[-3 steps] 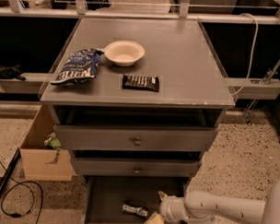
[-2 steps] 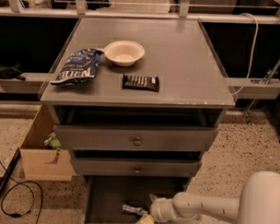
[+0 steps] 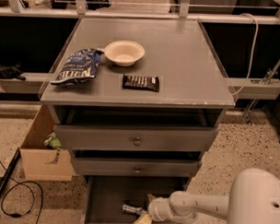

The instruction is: Pick redbull can from bottom drawer and place on counter

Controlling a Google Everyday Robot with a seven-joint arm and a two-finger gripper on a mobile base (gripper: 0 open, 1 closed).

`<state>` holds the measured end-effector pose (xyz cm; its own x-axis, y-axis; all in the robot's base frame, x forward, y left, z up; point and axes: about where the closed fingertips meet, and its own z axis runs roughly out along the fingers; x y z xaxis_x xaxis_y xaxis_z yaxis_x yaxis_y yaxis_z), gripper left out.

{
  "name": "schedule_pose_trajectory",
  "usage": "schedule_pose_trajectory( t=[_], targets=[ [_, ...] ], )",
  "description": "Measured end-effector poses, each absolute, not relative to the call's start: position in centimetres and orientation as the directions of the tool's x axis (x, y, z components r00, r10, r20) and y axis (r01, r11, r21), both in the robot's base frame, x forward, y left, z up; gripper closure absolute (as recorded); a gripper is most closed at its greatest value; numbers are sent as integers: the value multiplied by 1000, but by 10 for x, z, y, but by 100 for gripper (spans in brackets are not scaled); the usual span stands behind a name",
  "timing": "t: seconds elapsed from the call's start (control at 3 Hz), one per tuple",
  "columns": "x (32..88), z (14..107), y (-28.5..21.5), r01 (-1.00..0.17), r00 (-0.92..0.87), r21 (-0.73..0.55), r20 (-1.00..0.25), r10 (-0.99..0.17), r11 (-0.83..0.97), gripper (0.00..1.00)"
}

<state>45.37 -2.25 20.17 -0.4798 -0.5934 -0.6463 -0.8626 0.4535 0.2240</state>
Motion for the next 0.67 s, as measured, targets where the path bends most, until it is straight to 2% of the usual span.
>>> schedule_pose_trajectory(
  t=[0.67],
  targets=[
    [464,162,-17,-869,-464,192,-633,-619,456,0]
  ],
)
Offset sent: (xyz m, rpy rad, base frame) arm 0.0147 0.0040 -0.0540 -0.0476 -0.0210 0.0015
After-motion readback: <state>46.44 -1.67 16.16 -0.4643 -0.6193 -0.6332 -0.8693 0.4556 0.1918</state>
